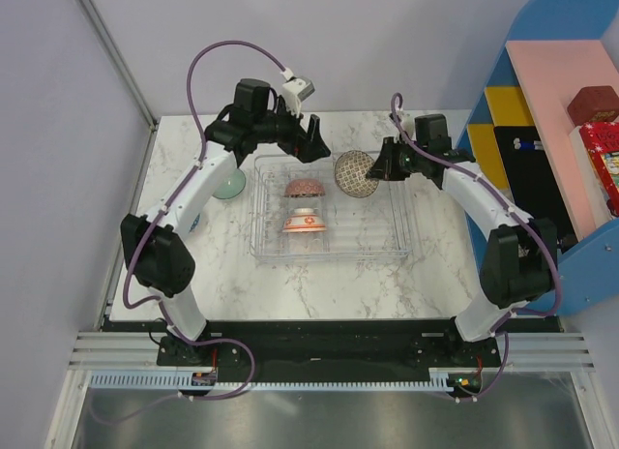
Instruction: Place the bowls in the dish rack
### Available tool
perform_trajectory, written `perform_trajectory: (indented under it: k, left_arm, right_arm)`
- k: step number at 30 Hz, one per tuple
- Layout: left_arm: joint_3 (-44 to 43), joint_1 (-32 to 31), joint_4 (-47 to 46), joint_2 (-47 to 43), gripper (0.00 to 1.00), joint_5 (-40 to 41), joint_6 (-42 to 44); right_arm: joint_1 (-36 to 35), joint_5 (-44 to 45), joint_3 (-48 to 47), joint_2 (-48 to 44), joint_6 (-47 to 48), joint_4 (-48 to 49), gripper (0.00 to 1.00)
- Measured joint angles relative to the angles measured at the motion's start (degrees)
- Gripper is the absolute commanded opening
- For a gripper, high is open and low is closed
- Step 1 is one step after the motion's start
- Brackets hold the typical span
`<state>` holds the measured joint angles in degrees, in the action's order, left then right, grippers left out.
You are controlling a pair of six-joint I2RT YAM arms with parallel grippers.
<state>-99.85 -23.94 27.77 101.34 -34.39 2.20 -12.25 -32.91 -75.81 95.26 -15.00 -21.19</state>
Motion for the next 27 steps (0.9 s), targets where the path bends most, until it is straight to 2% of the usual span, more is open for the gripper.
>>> perform_trajectory:
  k: [6,12,13,15,18,24,26,27]
  left_arm:
    - [-5.33,-3.58,4.02,1.44,1.00,6.71,0.39]
    - [-11.34,-10.95,8.90,7.82,0.98,13.66,2.21]
    - [-11.82,-11.72,9.51,8.87,0.92,14.40,2.40]
    - [-12.33,-13.03,10.99,10.97,0.88,15.54,2.71]
    - [-12.37,-13.44,13.09,13.07,0.75,17.05,3.10]
    - [-12.98,-13.16,14.08,13.57,0.48,18.47,3.45]
    - [-13.16,-13.29,14.03,13.57,0.43,18.71,3.50]
    - [-13.22,-13.38,14.05,13.57,0.36,18.80,3.50]
  right_arm:
    - [-1.86,12.92,-2.08,-3.28,4.98,-5.66,0.00]
    - [-6.49,23.23,-6.97,-4.33,9.01,-9.73,0.00]
    - [-7.04,24.44,-7.15,-4.61,9.38,-9.94,0.00]
    - [-8.37,27.08,-7.28,-5.46,10.32,-10.67,0.00]
    - [-9.18,29.35,-7.28,-6.38,11.02,-11.23,0.00]
    - [-9.49,32.28,-7.30,-6.95,11.82,-11.58,0.00]
    - [-9.66,32.83,-7.28,-6.95,11.91,-11.65,0.00]
    - [-9.77,33.00,-7.28,-6.95,11.91,-11.65,0.00]
